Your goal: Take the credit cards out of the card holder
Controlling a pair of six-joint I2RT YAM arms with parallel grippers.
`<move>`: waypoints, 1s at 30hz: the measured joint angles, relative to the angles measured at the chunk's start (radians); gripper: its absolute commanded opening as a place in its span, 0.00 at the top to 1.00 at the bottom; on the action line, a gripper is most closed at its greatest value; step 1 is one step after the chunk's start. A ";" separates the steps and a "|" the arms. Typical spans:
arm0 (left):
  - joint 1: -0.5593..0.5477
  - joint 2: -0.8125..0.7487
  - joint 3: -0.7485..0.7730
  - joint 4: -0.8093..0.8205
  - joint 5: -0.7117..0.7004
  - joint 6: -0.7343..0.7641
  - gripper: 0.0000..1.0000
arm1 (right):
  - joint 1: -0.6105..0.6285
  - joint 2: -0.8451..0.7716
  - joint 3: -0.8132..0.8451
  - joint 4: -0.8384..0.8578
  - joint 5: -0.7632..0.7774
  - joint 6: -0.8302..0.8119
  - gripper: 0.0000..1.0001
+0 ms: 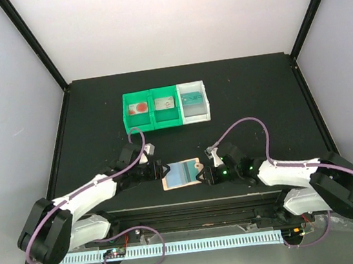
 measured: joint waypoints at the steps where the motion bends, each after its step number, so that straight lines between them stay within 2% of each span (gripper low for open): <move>1: -0.002 0.000 -0.009 0.006 0.000 -0.006 0.31 | 0.002 0.017 0.003 0.008 -0.003 0.001 0.61; 15: -0.039 0.019 -0.094 0.150 0.008 -0.054 0.35 | 0.009 0.155 0.037 0.068 0.013 -0.002 0.58; 30: -0.076 0.085 -0.113 0.272 0.029 -0.100 0.40 | 0.010 0.174 0.043 0.090 0.078 -0.001 0.57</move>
